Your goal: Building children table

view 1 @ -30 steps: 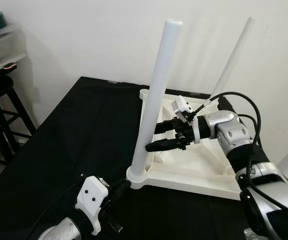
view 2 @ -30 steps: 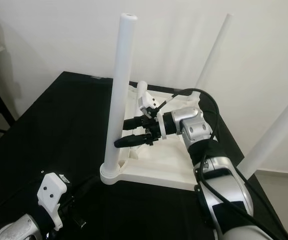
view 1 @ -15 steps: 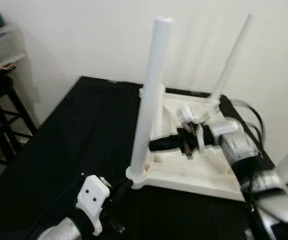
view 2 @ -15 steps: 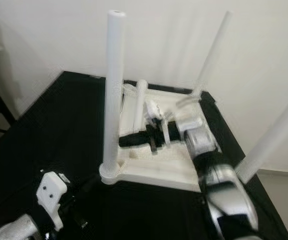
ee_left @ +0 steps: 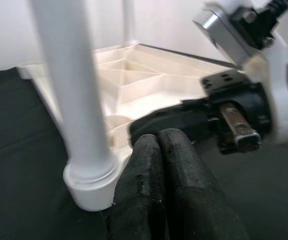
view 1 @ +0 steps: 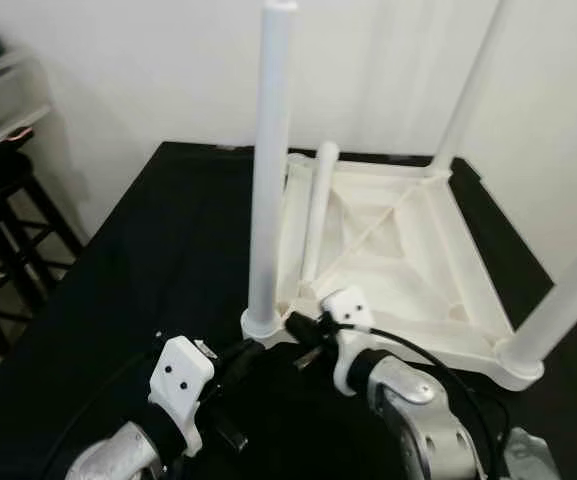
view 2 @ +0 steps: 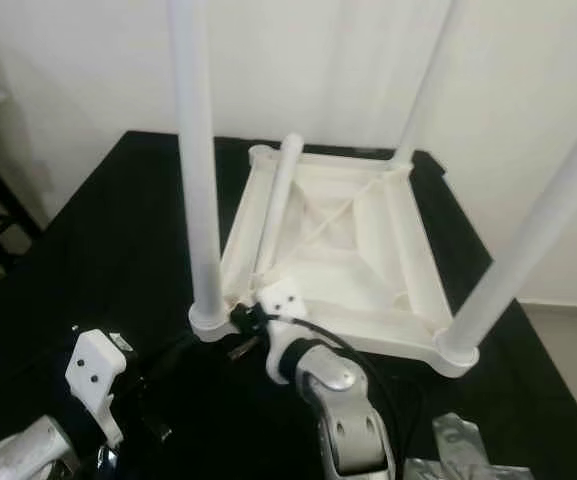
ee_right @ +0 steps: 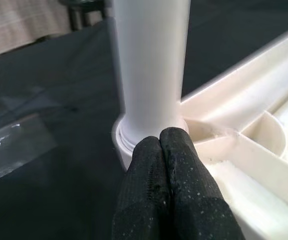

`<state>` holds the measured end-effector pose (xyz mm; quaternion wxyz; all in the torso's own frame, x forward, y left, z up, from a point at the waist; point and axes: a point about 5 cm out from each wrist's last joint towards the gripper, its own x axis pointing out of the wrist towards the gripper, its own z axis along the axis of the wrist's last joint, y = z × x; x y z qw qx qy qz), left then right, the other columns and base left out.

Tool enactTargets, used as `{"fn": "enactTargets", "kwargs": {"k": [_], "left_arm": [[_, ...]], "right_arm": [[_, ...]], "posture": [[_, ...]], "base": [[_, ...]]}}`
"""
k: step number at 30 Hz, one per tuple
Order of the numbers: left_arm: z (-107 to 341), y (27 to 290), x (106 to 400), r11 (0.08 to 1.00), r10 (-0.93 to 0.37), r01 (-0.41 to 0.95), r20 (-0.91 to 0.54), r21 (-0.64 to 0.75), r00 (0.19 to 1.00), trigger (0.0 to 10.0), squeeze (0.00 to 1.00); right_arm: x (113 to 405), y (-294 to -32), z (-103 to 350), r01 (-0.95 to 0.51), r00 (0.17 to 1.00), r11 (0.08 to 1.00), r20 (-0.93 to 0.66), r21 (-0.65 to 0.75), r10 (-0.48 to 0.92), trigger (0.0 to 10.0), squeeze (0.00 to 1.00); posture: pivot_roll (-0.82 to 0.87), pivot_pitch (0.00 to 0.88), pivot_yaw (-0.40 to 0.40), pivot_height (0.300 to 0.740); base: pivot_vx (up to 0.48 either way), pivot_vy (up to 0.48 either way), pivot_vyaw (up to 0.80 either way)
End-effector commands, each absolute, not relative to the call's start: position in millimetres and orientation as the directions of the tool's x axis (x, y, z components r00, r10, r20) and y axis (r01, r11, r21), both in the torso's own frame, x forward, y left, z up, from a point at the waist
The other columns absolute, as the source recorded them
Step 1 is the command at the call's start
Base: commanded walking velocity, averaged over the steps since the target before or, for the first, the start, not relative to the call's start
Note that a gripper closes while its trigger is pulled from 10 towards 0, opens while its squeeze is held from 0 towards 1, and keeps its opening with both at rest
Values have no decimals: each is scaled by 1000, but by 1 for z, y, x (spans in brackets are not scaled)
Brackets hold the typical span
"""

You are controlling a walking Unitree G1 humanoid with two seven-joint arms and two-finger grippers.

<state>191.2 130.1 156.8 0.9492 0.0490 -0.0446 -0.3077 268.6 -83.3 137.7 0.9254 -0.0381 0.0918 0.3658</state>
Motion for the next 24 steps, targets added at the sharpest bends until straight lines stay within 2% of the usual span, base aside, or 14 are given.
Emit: {"fn": "enactTargets", "kwargs": {"k": [1,6,7,8,9,10,11,12,13,14,15,17,18,24], "left_arm": [[152,130,191,803,-592,587,28,106,805,10000,0],[153,129,191,810,-582,576,29,112,813,10000,0],[153,128,192,809,-583,577,29,110,812,10000,0],[153,128,192,809,-583,577,29,110,812,10000,0],[154,128,193,808,-585,579,30,108,811,10000,0],[154,128,193,808,-585,579,30,108,811,10000,0],[154,127,193,807,-586,580,31,106,810,10000,0],[154,127,193,807,-586,580,31,106,810,10000,0],[154,127,193,807,-587,581,32,105,809,10000,0],[154,126,194,807,-587,581,33,105,809,10000,0],[154,126,194,807,-587,581,33,105,809,10000,0],[154,125,195,807,-587,581,34,104,809,10000,0],[154,125,195,807,-587,581,34,104,809,10000,0],[154,124,195,807,-587,581,34,104,809,10000,0]], "right_arm": [[270,-84,137,-689,711,724,-192,-4,676,0,0],[265,-84,145,-734,668,679,-182,-6,721,0,0],[263,-82,154,-755,649,655,-168,-23,742,3059,0],[263,-82,154,-755,649,655,-168,-23,742,3059,0],[262,-83,166,-800,596,599,-137,-22,791,10000,0],[262,-83,166,-800,596,599,-137,-22,791,10000,0],[262,-87,180,-842,538,538,-98,-37,837,10000,953],[262,-87,180,-842,538,538,-98,-37,837,10000,953],[262,-91,195,-892,453,450,-59,-50,890,10000,1000],[266,-98,207,-923,380,376,-37,-84,924,10000,1000],[266,-98,207,-923,380,376,-37,-84,924,10000,1000],[277,-110,219,-946,302,293,-44,-141,952,10000,1000],[277,-110,219,-946,302,293,-44,-141,952,10000,1000],[297,-119,230,-971,182,165,-85,-175,980,10000,1000]], "posture": [[74,61,-82,740],[73,57,-92,740],[71,58,-88,740],[71,58,-88,740],[70,56,-88,740],[70,56,-88,740],[71,56,-90,740],[71,56,-90,740],[71,55,-89,740],[73,54,-90,740],[73,54,-90,740],[74,54,-91,740],[74,54,-91,740],[87,50,-96,740]], "base": [[0,0,0],[0,0,0],[0,0,0],[0,0,0],[0,0,0],[0,0,0],[0,0,0],[0,0,0],[0,0,0],[0,0,0],[0,0,0],[0,0,0],[0,0,0],[0,0,0]]}}
